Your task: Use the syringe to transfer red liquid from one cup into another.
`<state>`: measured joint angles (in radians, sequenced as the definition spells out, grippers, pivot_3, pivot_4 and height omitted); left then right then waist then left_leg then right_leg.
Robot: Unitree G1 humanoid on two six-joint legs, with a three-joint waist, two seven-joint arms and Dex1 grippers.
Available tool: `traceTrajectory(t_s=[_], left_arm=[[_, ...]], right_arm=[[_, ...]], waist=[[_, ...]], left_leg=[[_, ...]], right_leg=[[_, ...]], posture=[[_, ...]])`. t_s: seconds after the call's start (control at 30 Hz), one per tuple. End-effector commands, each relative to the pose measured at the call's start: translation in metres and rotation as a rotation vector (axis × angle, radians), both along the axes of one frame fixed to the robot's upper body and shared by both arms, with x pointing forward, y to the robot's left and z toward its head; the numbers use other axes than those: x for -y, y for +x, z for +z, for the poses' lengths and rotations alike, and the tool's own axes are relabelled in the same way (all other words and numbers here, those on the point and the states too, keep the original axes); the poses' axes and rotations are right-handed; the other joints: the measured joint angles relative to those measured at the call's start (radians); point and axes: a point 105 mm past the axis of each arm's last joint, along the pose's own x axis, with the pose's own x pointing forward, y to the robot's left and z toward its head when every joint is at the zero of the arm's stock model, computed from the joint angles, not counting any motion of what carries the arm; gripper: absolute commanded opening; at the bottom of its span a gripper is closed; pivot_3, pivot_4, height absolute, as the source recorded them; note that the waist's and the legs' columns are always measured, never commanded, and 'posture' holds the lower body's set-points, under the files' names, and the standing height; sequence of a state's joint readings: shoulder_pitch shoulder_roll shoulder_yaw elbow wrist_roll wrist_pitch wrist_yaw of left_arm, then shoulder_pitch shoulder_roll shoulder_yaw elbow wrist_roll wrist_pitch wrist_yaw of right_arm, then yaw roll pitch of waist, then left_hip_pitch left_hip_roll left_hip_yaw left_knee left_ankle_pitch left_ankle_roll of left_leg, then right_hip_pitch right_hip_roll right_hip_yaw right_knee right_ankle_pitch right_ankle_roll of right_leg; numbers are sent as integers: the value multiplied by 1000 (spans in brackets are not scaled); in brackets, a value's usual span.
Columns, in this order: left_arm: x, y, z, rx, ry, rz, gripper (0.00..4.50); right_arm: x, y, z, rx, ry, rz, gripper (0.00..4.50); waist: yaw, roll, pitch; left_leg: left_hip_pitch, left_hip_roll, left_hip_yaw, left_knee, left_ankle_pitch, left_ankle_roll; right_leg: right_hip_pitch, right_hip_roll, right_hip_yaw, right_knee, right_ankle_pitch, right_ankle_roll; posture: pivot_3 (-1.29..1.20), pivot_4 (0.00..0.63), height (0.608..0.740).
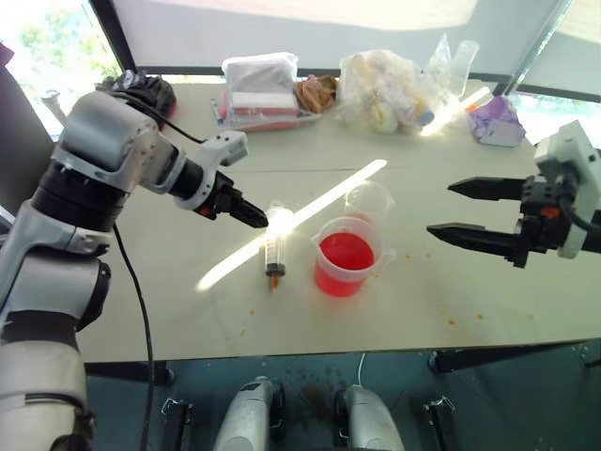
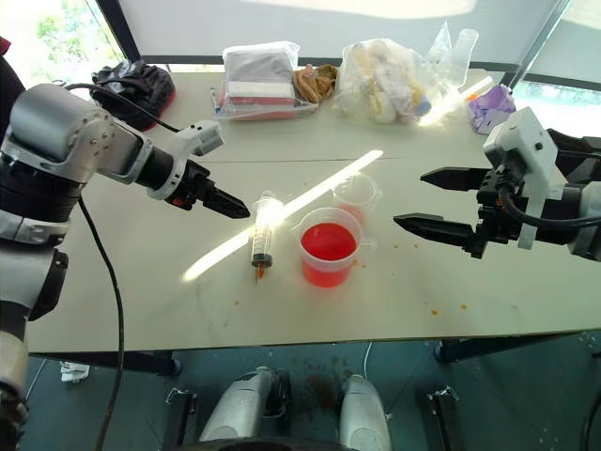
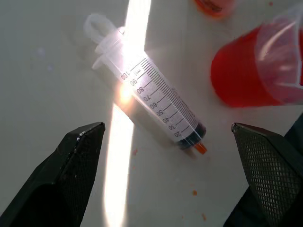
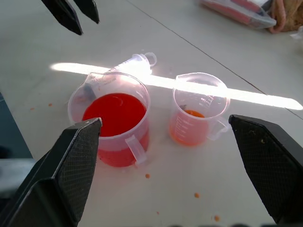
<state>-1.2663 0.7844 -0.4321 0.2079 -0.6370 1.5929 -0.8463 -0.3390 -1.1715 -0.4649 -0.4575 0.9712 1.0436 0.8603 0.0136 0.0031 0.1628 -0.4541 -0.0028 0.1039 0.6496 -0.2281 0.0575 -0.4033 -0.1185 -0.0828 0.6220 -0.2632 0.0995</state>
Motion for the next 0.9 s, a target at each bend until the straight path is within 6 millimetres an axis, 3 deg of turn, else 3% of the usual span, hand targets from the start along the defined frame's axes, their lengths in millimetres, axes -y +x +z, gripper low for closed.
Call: traceTrajectory(t_s=[0.03, 0.1, 0.53, 0.63, 0.77, 0.8, 0.9], left_arm=[[22, 22, -11, -72, 74, 67, 4454], [33, 26, -16, -90, 78, 49, 4454], [76, 48, -82, -132, 167, 134, 4454], [80, 51, -91, -97, 197, 141, 3667], [81, 51, -92, -108, 194, 157, 1770], [81, 51, -91, -111, 190, 158, 1555], [81, 54, -80, -84, 158, 151, 1489]], right_arm=[[-18, -6, 7, 91, 10, 48, 4500], [-20, -5, 4, 99, 25, 35, 4500], [-25, -11, -14, 136, 110, -60, 4500], [-25, -11, -15, 143, 123, -77, 4500], [-24, -12, -16, 140, 124, -84, 4500], [-24, -12, -16, 139, 123, -84, 4500], [-25, -11, -19, 129, 121, -81, 4500]], waist=[[2, -4, 4], [26, -5, 4], [28, -7, 6], [28, -6, 5], [28, -6, 5], [28, -6, 5], [26, -6, 5]], left_leg=[[-9, 0, 2, 4, 1, 0], [-9, 0, 1, 12, 0, 1], [-11, -3, 0, 18, -5, 8], [-8, -3, 0, 18, -6, 9], [-7, -3, -1, 18, -10, 11], [-7, -3, -1, 18, -10, 11], [-7, -4, -1, 18, -10, 10]], right_leg=[[-10, 0, 0, 8, -1, 3], [-7, 3, -4, 11, -4, 10], [-6, -8, -1, 10, -2, 11], [-3, -8, -1, 10, -2, 11], [-2, -9, -1, 10, 0, 10], [-2, -9, -1, 9, 0, 10], [-2, -9, -1, 10, 0, 10]], posture=[[0, 150, 740], [0, 150, 740], [0, 150, 740], [0, 150, 740], [0, 150, 740], [0, 150, 740], [0, 150, 740]])
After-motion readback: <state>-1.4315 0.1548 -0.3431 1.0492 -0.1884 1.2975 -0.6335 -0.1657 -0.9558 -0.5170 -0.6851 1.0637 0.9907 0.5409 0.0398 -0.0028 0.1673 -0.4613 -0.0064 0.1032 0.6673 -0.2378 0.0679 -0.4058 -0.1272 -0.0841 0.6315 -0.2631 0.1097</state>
